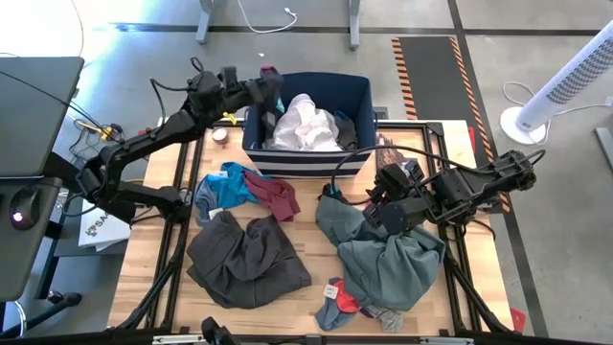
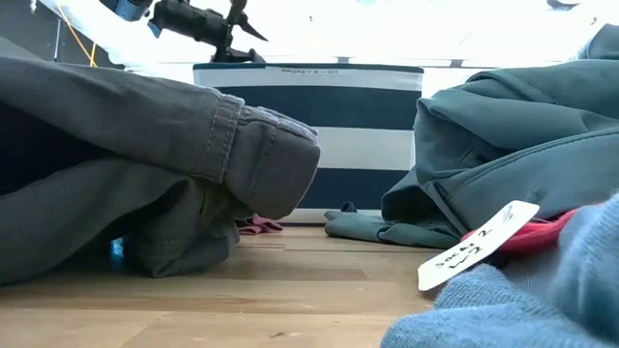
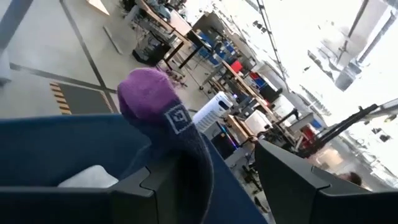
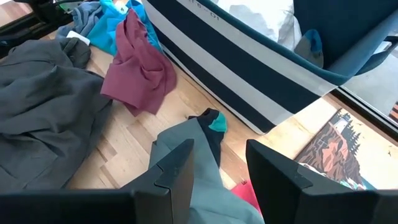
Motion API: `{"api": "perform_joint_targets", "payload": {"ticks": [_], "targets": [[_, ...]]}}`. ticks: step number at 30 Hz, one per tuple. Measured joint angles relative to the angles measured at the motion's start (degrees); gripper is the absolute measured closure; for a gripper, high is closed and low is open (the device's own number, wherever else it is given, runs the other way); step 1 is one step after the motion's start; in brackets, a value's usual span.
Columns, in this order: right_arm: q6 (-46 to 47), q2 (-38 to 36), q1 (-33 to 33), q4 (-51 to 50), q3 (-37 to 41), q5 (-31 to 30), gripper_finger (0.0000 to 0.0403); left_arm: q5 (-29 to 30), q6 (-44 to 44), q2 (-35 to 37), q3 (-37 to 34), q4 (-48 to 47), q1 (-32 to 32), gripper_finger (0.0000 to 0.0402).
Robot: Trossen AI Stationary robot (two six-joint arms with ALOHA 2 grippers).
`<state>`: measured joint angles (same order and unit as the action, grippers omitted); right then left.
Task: Sort clothes
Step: Put the black sock into the blue laundry bin
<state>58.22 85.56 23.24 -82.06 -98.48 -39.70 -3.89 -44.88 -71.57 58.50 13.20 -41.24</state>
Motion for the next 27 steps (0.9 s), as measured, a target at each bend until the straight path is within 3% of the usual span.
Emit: {"api": "perform_joint_targets", "payload": {"ticks": [6, 10, 12, 14, 18, 22, 27], "targets": [[0.2, 0.0, 0.0, 0.0, 0.0, 0.0, 0.0261, -0.6, -2.1, 0.0, 0.0, 0.2, 1.2, 0.0216], [-0.5, 0.0, 0.0, 0.0, 0.0, -0.2, 0.0261, -6.3, 12.2, 0.0, 0.0, 0.0, 2.3, 0.0216], [-1.6, 0.0, -0.1, 0.0, 0.0, -0.8, 0.0261, -6.7, 19.1, 0.0, 0.7, -5.0, 3.4, 0.0216], [-1.8, 0.0, -0.4, 0.0, 0.0, -1.3, 0.0261, -4.6, 28.5, 0.0, 2.5, -13.0, 4.8, 0.0216], [-2.8, 0.0, -1.4, 0.0, 0.0, -1.6, 0.0261, 5.7, 46.4, 0.0, 7.1, -28.4, 8.5, 0.0216], [-3.2, 0.0, -2.6, 0.0, 0.0, -1.6, 0.0261, 13.1, 54.3, 0.0, 9.8, -32.4, 11.2, 0.0216], [-3.2, 0.0, -3.9, 0.0, 0.0, -1.6, 0.0261, 13.6, 65.8, -0.2, 13.6, -37.6, 14.1, 0.0216]]}}
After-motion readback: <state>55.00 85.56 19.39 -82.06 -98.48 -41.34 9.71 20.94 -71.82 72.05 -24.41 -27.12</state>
